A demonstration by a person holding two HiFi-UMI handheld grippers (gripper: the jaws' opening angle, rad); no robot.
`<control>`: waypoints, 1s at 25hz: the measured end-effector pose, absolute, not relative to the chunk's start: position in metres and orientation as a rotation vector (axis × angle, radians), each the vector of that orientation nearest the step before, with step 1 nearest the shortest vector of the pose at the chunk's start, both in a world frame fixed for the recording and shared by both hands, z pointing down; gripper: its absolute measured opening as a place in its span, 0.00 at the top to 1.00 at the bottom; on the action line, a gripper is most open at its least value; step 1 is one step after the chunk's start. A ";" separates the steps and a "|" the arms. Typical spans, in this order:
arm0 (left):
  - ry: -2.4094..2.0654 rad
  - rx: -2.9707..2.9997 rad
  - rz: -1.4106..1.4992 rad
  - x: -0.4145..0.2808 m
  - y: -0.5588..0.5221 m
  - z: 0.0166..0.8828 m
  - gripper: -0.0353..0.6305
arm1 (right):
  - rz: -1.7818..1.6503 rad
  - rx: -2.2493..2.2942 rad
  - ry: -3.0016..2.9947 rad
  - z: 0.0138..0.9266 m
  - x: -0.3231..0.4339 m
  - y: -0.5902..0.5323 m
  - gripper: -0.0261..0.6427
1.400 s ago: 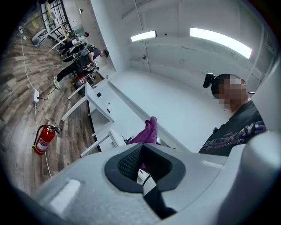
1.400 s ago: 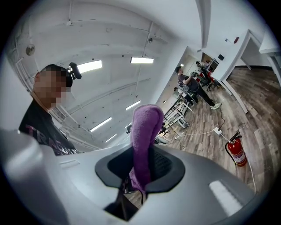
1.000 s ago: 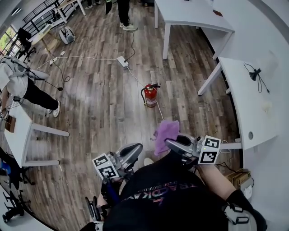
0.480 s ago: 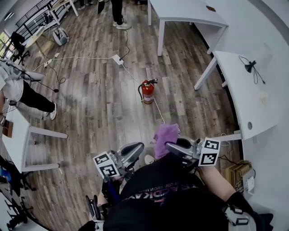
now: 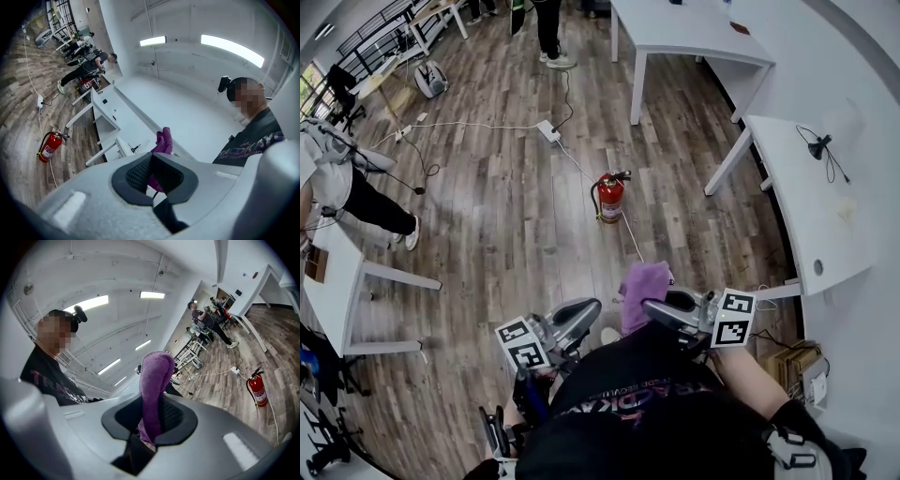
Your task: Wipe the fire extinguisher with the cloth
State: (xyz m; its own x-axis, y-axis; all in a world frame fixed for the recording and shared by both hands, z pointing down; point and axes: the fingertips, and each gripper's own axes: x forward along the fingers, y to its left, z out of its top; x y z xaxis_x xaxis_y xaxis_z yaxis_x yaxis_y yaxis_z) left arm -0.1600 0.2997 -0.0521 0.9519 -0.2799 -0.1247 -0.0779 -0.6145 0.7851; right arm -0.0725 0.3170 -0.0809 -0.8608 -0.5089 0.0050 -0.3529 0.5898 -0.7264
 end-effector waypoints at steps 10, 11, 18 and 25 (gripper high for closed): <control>-0.293 2.211 -0.314 -0.174 0.297 -0.052 0.95 | -1.149 -0.664 2.646 -0.081 -0.086 0.311 0.85; -0.294 2.210 -0.314 -0.174 0.297 -0.051 0.95 | -1.152 -0.662 2.648 -0.080 -0.087 0.311 0.85; -0.291 2.211 -0.307 -0.174 0.298 -0.052 0.95 | -1.169 -0.653 2.644 -0.080 -0.087 0.311 0.85; -0.294 2.216 -0.303 -0.169 0.302 -0.052 0.95 | -1.173 -0.643 2.645 -0.079 -0.084 0.316 0.85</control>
State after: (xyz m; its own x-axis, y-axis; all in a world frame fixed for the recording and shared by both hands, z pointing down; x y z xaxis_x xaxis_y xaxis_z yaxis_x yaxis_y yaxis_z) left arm -0.1693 0.3017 -0.0517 0.9427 -0.3131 -0.1149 -0.1048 -0.6051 0.7892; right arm -0.0837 0.3159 -0.0787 -0.8908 -0.4542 0.0124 -0.3141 0.5960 -0.7390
